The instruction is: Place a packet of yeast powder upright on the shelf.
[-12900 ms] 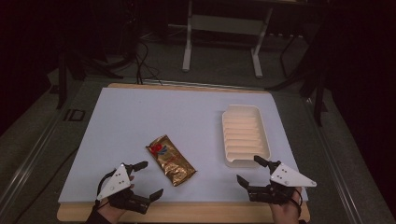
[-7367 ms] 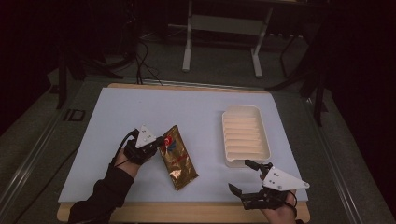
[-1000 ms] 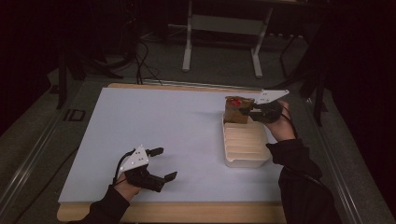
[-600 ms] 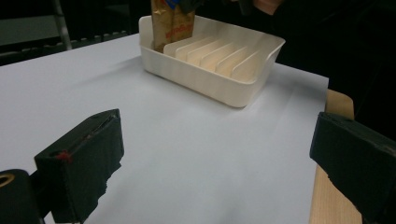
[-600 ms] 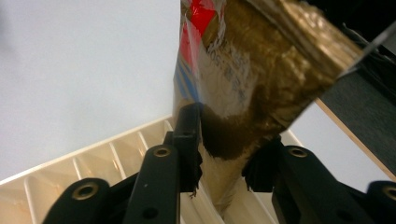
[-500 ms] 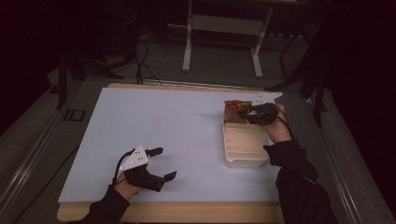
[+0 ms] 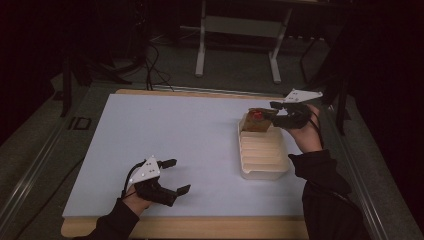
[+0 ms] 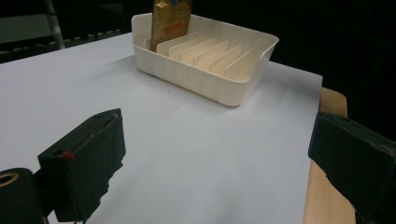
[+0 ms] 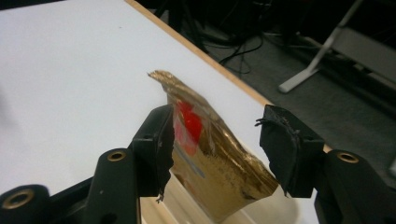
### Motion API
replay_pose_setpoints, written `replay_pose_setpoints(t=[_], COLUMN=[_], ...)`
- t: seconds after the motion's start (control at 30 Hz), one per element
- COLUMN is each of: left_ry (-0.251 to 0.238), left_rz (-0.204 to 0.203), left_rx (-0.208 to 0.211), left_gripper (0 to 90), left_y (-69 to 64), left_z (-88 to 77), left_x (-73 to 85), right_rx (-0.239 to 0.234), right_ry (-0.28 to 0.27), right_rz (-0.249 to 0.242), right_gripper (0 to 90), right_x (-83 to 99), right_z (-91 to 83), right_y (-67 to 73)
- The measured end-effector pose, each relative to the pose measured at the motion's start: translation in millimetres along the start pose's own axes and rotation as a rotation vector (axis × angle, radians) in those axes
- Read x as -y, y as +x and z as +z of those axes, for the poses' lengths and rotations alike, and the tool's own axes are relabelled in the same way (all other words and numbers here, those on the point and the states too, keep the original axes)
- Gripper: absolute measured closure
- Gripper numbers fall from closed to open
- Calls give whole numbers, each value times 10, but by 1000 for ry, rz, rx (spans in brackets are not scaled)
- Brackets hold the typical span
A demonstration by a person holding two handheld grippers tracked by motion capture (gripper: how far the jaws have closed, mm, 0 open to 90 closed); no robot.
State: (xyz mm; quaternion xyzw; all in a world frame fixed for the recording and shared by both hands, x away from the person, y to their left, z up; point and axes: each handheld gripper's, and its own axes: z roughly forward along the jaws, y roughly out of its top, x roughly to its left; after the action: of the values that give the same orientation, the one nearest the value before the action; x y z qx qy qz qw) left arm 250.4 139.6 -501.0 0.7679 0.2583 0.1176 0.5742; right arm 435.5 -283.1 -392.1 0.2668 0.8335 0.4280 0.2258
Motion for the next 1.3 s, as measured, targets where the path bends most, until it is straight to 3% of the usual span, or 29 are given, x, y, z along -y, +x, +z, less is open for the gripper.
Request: replay_pose_setpoints(t=[0.13,0.47,0.6,0.83,0.9,1.3], left_ry=[-2,-11,-9,-6,-1,-2], left_rz=[16,0,-3,4,6,-4], left_rx=[-11,-22,-24,-23,-22,-34], left_gripper=[44,44,43,43,43,28], left_y=[-10,-2,-1,-6,-8,-16], left_z=[2,-16,-16,-13,-7,-18], left_x=[-6,-14,-15,-14,-13,-27], right_rx=[2,-36,-31,-35,-61,-78], right_ry=[-24,-78,-92,-106,-108,-154], right_rz=[-9,7,0,58,64,95], right_gripper=[427,364,327,183,143,130], right_x=[-80,-224,-252,-254,-249,-148], right_z=[-81,-214,-247,-286,-299,-408], right_y=[57,251,371,533,586,900])
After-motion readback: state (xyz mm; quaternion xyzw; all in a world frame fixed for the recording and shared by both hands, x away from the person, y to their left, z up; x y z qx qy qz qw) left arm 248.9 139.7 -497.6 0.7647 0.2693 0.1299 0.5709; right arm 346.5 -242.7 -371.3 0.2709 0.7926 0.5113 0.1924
